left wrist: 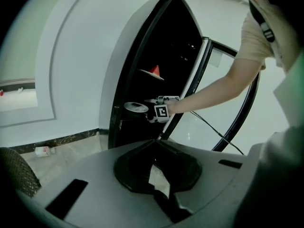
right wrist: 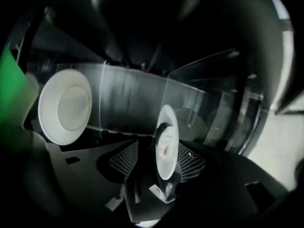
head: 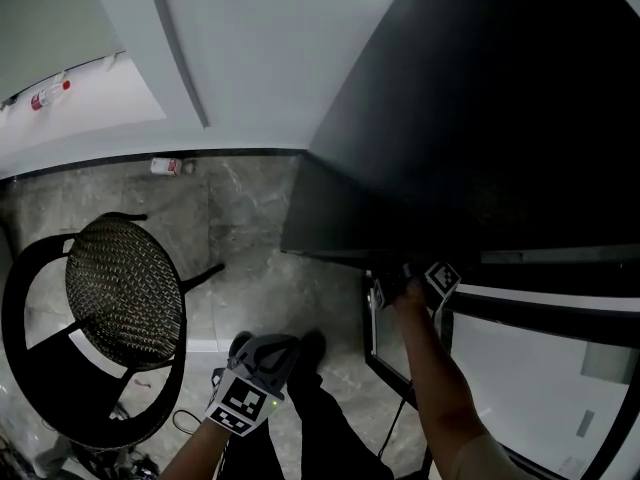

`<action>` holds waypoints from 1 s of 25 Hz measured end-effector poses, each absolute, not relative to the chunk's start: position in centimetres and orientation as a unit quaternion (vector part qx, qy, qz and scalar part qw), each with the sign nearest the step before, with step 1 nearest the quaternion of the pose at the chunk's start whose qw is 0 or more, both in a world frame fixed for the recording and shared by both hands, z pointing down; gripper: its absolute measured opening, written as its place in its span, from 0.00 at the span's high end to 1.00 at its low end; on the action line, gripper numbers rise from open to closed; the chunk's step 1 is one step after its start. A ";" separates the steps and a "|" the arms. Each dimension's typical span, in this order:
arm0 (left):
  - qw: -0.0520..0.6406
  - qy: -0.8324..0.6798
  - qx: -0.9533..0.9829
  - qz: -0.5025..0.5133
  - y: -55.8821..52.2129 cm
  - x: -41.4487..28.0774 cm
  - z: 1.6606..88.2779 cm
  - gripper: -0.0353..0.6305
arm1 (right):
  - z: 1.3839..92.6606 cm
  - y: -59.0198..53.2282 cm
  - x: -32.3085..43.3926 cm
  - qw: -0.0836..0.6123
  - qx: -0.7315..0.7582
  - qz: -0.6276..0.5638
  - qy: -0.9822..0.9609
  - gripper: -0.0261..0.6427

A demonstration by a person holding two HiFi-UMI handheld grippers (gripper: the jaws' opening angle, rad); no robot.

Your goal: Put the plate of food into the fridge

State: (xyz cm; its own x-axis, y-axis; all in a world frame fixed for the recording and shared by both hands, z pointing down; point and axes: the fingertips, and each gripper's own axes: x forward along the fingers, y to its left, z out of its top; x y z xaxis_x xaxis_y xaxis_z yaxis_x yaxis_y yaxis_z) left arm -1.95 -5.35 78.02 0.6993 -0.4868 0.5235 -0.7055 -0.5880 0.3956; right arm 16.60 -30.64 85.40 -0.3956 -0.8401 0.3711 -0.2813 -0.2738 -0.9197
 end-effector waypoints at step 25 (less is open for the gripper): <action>0.275 -0.297 0.887 0.221 -3.2 -0.9 78.7 0.93 | 83.7 -26.7 16.0 0.046 -0.484 -0.542 0.685 0.55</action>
